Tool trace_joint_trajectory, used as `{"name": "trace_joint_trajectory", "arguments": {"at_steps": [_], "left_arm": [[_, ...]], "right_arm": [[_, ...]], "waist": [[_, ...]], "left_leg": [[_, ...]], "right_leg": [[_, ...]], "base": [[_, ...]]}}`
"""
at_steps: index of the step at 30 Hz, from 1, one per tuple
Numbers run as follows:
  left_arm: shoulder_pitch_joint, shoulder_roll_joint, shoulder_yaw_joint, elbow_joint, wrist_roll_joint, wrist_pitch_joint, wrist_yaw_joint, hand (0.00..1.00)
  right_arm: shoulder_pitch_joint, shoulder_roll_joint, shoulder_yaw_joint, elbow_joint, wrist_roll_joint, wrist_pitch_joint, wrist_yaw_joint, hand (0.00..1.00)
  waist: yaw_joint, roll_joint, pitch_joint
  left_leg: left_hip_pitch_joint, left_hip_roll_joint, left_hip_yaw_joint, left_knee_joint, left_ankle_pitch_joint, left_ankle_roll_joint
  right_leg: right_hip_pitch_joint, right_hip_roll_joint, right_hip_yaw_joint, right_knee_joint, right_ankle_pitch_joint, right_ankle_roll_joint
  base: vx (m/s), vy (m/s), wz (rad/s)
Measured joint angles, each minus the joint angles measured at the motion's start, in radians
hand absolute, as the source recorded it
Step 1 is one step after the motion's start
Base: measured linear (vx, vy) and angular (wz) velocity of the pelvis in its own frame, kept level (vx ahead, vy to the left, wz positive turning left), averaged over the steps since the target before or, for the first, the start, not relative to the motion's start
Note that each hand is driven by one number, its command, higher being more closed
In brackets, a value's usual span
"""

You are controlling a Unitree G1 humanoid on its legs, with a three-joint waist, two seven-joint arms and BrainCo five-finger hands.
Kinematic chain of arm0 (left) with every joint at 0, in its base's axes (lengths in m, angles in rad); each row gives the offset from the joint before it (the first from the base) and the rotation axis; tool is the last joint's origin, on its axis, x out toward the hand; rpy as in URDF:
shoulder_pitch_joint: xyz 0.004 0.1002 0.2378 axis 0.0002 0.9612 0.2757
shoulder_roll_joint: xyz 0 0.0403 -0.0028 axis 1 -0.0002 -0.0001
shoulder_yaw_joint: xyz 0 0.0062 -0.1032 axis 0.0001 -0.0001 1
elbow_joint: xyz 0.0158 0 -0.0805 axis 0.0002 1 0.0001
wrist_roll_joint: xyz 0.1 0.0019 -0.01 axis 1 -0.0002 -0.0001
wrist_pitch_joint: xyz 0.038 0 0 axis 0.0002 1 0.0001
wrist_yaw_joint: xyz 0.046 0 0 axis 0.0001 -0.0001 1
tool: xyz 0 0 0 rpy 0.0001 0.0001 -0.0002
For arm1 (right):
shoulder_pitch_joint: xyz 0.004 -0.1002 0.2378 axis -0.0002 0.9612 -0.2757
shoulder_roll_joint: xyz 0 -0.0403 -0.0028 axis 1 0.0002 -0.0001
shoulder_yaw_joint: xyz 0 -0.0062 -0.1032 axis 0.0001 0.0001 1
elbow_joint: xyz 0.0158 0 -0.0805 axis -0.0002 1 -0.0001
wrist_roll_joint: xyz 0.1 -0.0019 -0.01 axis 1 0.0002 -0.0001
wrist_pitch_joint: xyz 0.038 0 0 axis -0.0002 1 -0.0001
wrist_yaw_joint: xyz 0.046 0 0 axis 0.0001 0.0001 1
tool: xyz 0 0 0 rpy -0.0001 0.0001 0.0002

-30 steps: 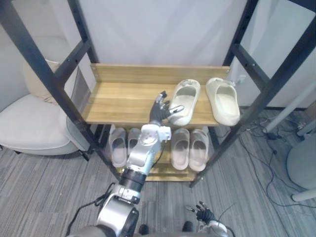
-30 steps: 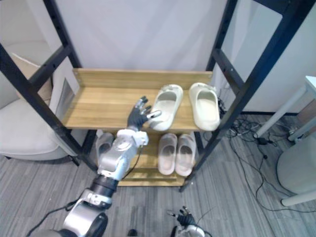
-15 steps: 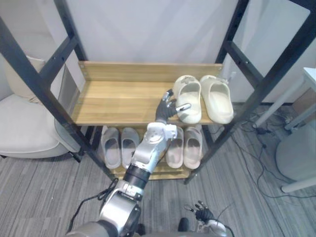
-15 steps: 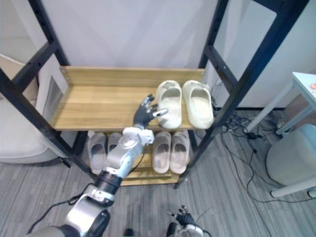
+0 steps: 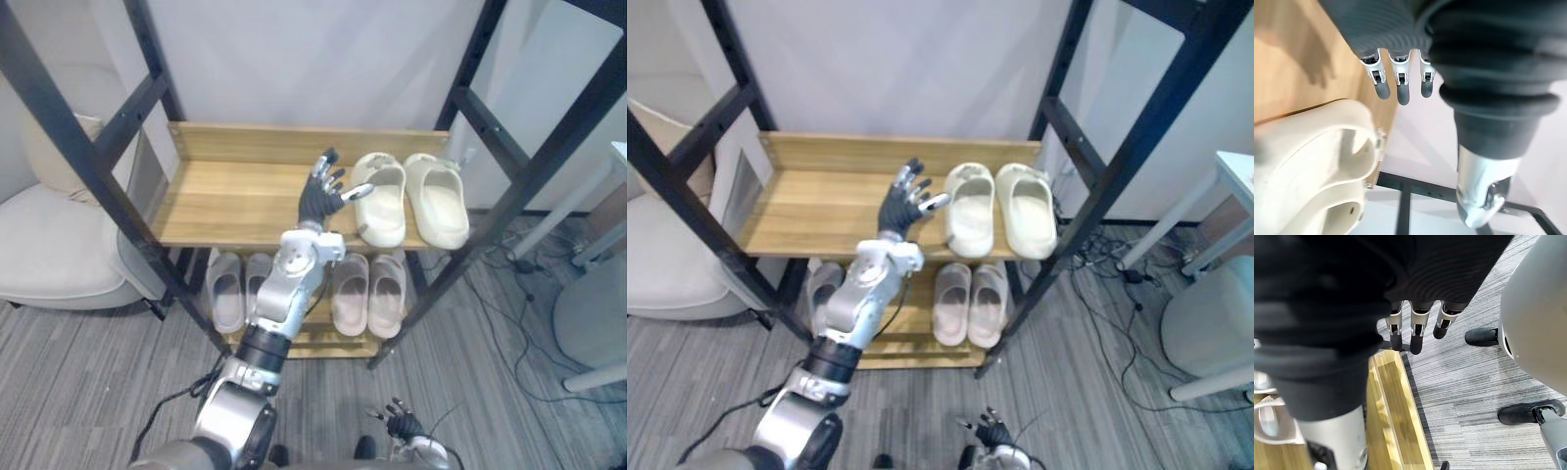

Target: Organize the slippers on the shoe rack

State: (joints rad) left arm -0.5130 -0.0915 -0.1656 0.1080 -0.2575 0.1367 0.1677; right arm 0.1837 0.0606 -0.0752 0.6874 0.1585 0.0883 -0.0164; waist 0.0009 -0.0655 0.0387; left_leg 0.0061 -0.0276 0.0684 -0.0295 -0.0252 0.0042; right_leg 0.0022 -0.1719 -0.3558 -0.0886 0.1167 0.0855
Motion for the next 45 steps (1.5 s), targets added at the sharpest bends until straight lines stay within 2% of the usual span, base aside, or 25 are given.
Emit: {"name": "trace_joint_trajectory", "arguments": {"at_steps": [6,10,13,17,19,20,22,25,26,28,33,37,45], "left_arm": [[0.217,0.055,-0.014,-0.145,-0.033,-0.017,-0.088,0.0],[0.412,0.099,-0.126,-0.263,-0.08,-0.024,-0.201,0.0],[0.543,0.12,-0.211,-0.292,-0.099,-0.024,-0.278,0.0],[0.668,0.119,-0.258,-0.289,-0.086,-0.026,-0.33,0.0],[0.685,0.119,-0.255,-0.271,-0.078,-0.046,-0.33,0.0],[0.698,0.12,-0.239,-0.21,-0.066,-0.065,-0.326,0.0],[0.703,0.12,-0.222,-0.151,-0.047,-0.067,-0.326,0.0],[0.704,0.117,-0.168,0.08,-0.008,-0.075,-0.317,0.0],[0.703,0.117,-0.165,0.095,-0.001,-0.077,-0.316,0.0],[0.702,0.107,-0.129,0.27,0.063,-0.086,-0.298,0.0],[0.682,0.106,-0.029,0.522,0.165,-0.107,-0.246,0.0],[0.682,0.119,0.045,0.598,0.199,-0.133,-0.2,0.0],[0.66,0.106,0.156,0.687,0.25,-0.154,-0.13,0.0]], "right_arm": [[-0.007,0.001,-0.006,0.011,0.0,0.0,0.006,0.0],[0.009,0.0,-0.04,0.04,-0.004,-0.004,0.007,0.0],[0.016,0.0,-0.04,0.04,-0.01,-0.013,0.006,0.0],[0.029,-0.001,-0.039,0.043,-0.04,-0.032,0.006,0.0],[0.03,-0.001,-0.039,0.047,-0.041,-0.038,0.006,0.0],[0.03,-0.001,-0.039,0.048,-0.041,-0.041,0.005,0.0],[0.027,-0.001,-0.037,0.049,-0.041,-0.042,0.005,0.0],[0.012,-0.001,-0.033,0.078,-0.041,-0.057,0.005,0.0],[0.012,-0.001,-0.033,0.079,-0.041,-0.057,0.005,0.0],[0.012,-0.001,-0.024,0.086,-0.041,-0.065,0.006,0.0],[-0.016,-0.003,-0.007,0.14,-0.041,-0.085,0.007,0.0],[-0.035,-0.004,0.001,0.161,-0.04,-0.094,0.007,0.0],[-0.067,-0.004,0.002,0.199,-0.038,-0.106,0.007,0.0]], "waist": [[0.007,0.003,-0.002],[0.035,0.011,-0.022],[0.039,0.022,-0.036],[0.039,0.029,-0.04],[0.042,0.031,-0.046],[0.05,0.033,-0.045],[0.05,0.032,-0.045],[0.048,0.028,-0.044],[0.048,0.028,-0.044],[0.046,0.027,-0.043],[0.039,0.015,-0.031],[0.038,0.001,-0.014],[0.037,0.007,0.011]], "left_leg": [[0.003,-0.002,-0.029,0.014,0.0,-0.001],[0.005,-0.002,-0.044,0.015,-0.004,-0.005],[0.001,0.0,-0.053,0.016,-0.004,-0.006],[0.016,0.002,-0.065,0.017,-0.016,-0.013],[0.018,0.003,-0.066,0.018,-0.018,-0.017],[0.03,0.006,-0.063,0.016,-0.014,-0.01],[0.033,0.007,-0.064,0.016,-0.014,-0.011],[0.035,0.012,-0.064,0.014,-0.014,-0.014],[0.035,0.013,-0.064,0.013,-0.013,-0.014],[0.04,0.016,-0.064,0.009,-0.013,-0.016],[0.068,0.018,-0.064,-0.002,-0.011,-0.018],[0.068,0.015,-0.063,-0.004,-0.011,-0.018],[0.083,0.015,-0.054,-0.01,-0.012,-0.018]], "right_leg": [[0.024,-0.001,-0.025,0.0,-0.008,0.002],[0.036,-0.002,-0.048,0.0,-0.018,0.001],[0.038,0.0,-0.058,0.0,-0.022,0.001],[0.069,0.001,-0.078,0.0,-0.036,0.001],[0.069,0.003,-0.078,0.007,-0.044,-0.004],[0.075,0.006,-0.077,0.013,-0.048,-0.003],[0.08,0.01,-0.078,0.013,-0.05,-0.004],[0.085,0.018,-0.078,0.001,-0.049,-0.006],[0.085,0.018,-0.078,0.001,-0.049,-0.006],[0.086,0.023,-0.078,0.0,-0.049,-0.005],[0.1,0.026,-0.074,-0.006,-0.05,-0.004],[0.098,0.023,-0.071,-0.007,-0.05,-0.003],[0.104,0.022,-0.062,-0.008,-0.049,-0.001]], "base": [[0.0,0.001,0.15],[0.0,-0.001,0.1],[0.01,-0.004,0.1],[-0.01,-0.005,0.1],[-0.01,-0.002,0.06],[-0.01,-0.01,-0.03],[0.0,0.0,0.0],[0.0,0.0,0.0],[0.0,0.0,0.0],[0.02,-0.005,-0.01],[0.01,0.003,-0.02],[0.0,0.004,-0.01],[-0.01,0.005,-0.03]]}}
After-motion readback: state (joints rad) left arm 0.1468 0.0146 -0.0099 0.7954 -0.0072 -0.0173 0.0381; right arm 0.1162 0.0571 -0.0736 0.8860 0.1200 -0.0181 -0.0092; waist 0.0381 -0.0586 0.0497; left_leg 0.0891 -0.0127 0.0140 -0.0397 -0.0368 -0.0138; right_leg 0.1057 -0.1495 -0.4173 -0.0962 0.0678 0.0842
